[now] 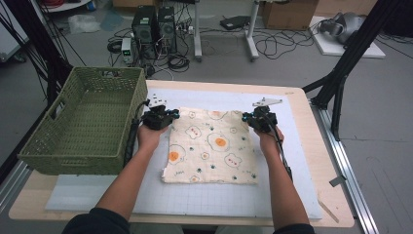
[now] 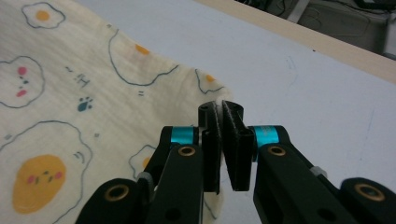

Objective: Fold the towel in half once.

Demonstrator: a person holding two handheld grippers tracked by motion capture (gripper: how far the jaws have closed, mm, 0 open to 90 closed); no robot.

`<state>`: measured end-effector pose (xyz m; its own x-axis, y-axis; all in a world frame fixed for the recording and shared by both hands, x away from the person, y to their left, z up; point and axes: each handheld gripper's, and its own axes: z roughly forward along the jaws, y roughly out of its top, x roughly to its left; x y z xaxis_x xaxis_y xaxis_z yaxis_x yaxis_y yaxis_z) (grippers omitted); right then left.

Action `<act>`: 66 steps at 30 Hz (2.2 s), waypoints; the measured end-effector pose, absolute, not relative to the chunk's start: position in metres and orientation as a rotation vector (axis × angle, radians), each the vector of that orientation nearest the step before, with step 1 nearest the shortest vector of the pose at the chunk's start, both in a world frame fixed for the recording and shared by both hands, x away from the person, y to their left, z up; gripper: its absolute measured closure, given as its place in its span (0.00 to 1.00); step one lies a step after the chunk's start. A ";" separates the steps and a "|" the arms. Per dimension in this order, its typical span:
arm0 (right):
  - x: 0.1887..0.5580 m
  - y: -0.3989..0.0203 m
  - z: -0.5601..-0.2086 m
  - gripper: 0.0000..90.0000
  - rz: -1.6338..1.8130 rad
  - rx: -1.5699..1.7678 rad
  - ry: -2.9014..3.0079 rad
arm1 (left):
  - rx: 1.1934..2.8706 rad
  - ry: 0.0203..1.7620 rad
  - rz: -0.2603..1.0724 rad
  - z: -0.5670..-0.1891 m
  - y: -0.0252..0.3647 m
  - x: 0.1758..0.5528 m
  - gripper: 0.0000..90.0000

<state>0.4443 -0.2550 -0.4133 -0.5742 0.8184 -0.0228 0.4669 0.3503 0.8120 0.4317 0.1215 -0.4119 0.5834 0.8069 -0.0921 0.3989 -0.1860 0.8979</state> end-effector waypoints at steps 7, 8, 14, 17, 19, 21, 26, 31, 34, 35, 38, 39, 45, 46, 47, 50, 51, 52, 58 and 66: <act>0.428 -0.258 -0.406 0.96 1.146 1.089 2.182 | 1.808 0.960 0.512 -0.413 0.130 0.410 0.96; 0.426 -0.259 -0.405 0.96 1.143 1.090 2.183 | 1.803 0.958 0.508 -0.413 0.132 0.407 0.96; 0.410 -0.262 -0.401 0.96 1.181 1.060 2.174 | 1.774 0.924 0.508 -0.413 0.138 0.390 0.96; 0.399 -0.265 -0.400 0.96 1.198 1.054 2.162 | 1.777 0.912 0.494 -0.412 0.138 0.382 0.96; 0.392 -0.267 -0.400 0.96 1.192 1.044 2.167 | 1.767 0.894 0.484 -0.409 0.137 0.376 0.96; 0.385 -0.269 -0.399 0.96 1.178 1.046 2.190 | 1.748 0.875 0.491 -0.407 0.136 0.367 0.96; 0.365 -0.271 -0.399 0.96 1.209 1.022 2.157 | 1.759 0.853 0.494 -0.410 0.135 0.348 0.96; 0.346 -0.274 -0.400 0.96 1.224 1.013 2.150 | 1.755 0.843 0.480 -0.410 0.140 0.334 0.96; 0.332 -0.276 -0.401 0.96 1.233 1.010 2.148 | 1.760 0.825 0.480 -0.412 0.142 0.325 0.96; 0.327 -0.276 -0.402 0.96 1.235 1.004 2.150 | 1.758 0.821 0.480 -0.413 0.142 0.322 0.96; 0.314 -0.277 -0.407 0.96 1.230 0.994 2.162 | 1.768 0.814 0.477 -0.418 0.143 0.311 0.96; 0.311 -0.278 -0.409 0.96 1.224 0.992 2.168 | 1.767 0.809 0.469 -0.420 0.144 0.307 0.96; 0.298 -0.280 -0.421 0.96 1.217 0.987 2.206 | 1.784 0.802 0.457 -0.431 0.148 0.291 0.96; 0.296 -0.279 -0.423 0.96 1.208 0.987 2.220 | 1.783 0.801 0.454 -0.431 0.149 0.289 0.96; 0.296 -0.279 -0.424 0.96 1.199 0.983 2.226 | 1.791 0.798 0.449 -0.433 0.149 0.286 0.96; 0.290 -0.278 -0.426 0.96 1.196 0.972 2.249 | 1.808 0.795 0.429 -0.438 0.150 0.281 0.96; 0.289 -0.277 -0.427 0.96 1.196 0.965 2.256 | 1.814 0.791 0.419 -0.440 0.150 0.280 0.96; 0.288 -0.277 -0.428 0.96 1.193 0.956 2.264 | 1.817 0.789 0.418 -0.441 0.150 0.279 0.96; 0.281 -0.277 -0.432 0.96 1.145 0.927 2.314 | 1.845 0.791 0.403 -0.445 0.151 0.275 0.95; 0.270 -0.281 -0.433 0.79 1.121 0.919 2.345 | 1.760 0.882 0.374 -0.437 0.170 0.272 0.54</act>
<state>0.2696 -0.2812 -0.4330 -0.7129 0.6988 -0.0579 0.3937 0.4673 0.7916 0.2717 0.1695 -0.4366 0.6757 0.7180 -0.1670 0.3792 -0.1443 0.9140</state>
